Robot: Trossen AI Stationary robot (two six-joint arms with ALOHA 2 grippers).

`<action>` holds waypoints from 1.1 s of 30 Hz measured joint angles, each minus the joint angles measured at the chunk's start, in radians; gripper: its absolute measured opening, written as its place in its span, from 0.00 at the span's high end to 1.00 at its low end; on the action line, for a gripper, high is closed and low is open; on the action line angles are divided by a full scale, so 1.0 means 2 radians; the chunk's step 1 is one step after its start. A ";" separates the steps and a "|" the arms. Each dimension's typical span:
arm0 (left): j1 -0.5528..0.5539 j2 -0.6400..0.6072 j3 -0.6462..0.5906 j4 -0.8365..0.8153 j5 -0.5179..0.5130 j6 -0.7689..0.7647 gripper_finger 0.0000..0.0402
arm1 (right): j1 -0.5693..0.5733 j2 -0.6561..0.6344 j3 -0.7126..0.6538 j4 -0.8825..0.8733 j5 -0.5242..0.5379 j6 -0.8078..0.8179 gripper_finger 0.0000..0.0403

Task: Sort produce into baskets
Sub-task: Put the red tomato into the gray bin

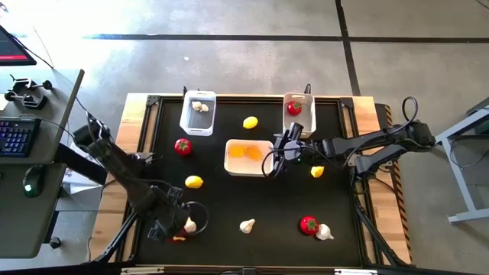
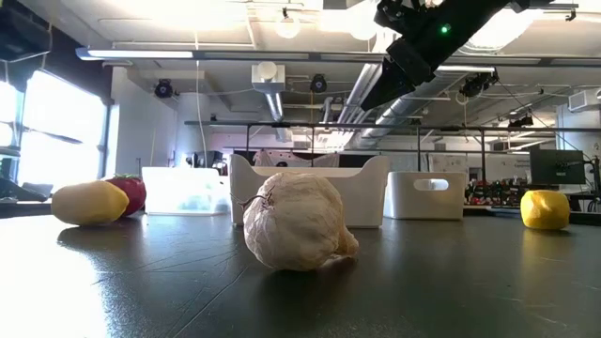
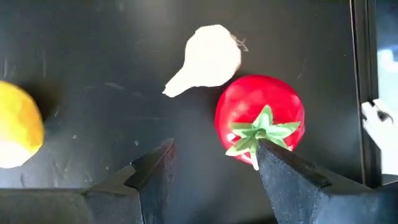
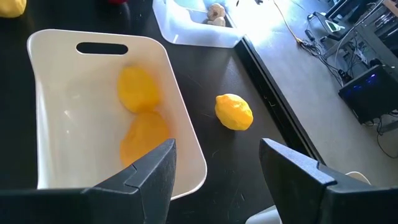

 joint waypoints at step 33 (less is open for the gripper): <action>-0.005 0.057 0.001 0.022 0.027 0.067 0.89 | 0.000 0.000 0.000 0.002 0.000 -0.001 0.45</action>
